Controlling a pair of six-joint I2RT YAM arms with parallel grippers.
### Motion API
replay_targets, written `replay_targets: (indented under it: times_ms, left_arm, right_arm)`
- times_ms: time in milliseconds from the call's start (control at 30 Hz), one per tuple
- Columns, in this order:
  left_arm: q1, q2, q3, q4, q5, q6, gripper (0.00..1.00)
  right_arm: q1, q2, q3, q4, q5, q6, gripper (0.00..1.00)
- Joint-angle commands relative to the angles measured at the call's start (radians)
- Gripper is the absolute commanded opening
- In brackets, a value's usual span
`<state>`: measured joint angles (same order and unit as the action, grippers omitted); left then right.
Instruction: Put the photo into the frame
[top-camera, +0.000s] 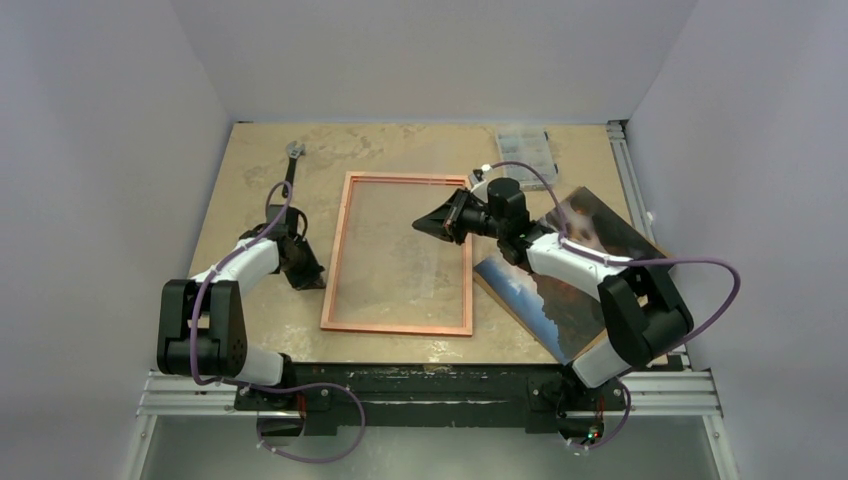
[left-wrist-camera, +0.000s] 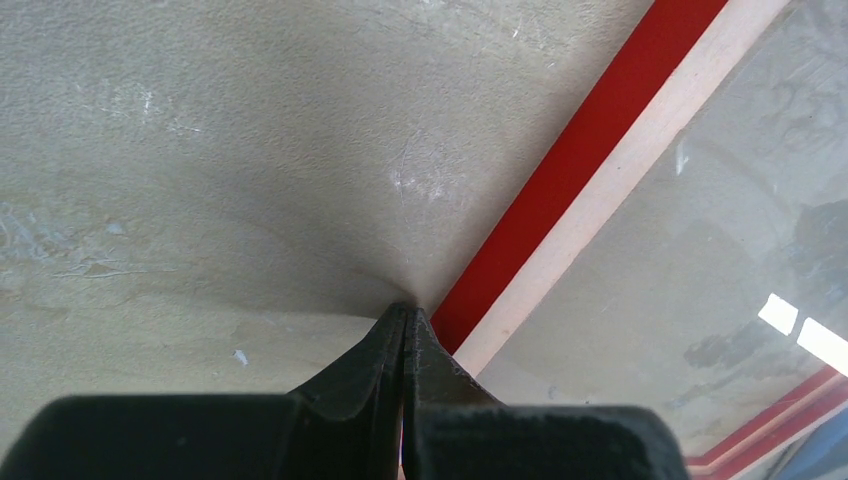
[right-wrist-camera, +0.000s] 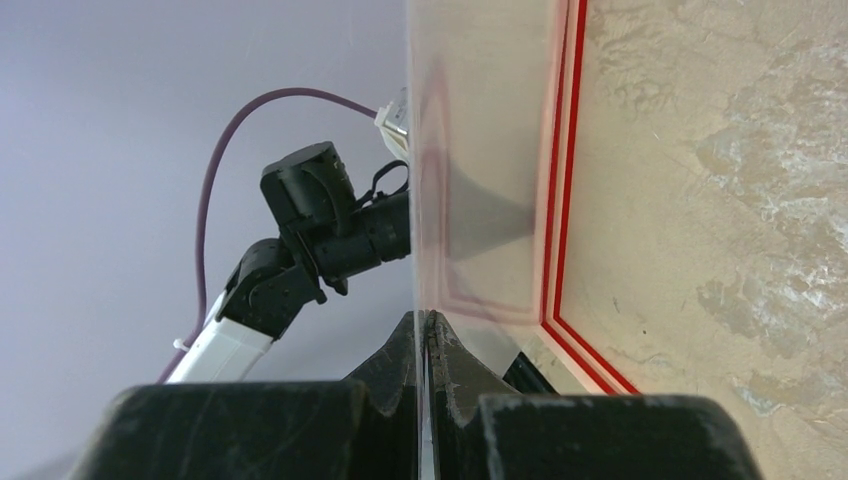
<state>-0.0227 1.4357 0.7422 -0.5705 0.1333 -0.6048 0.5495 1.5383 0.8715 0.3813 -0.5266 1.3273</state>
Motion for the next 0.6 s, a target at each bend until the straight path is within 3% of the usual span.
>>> replay_targets:
  times_ms: [0,567]
  left_arm:
    - [-0.005,-0.005,0.006,0.0,-0.014,0.028,0.0]
    - [-0.014,0.002,0.017,-0.009,-0.02,0.035,0.0]
  right_arm:
    - [0.005,0.013,0.043,0.031,-0.058,-0.018,0.0]
    - [0.004,0.073,0.037,0.098,-0.121,-0.019,0.0]
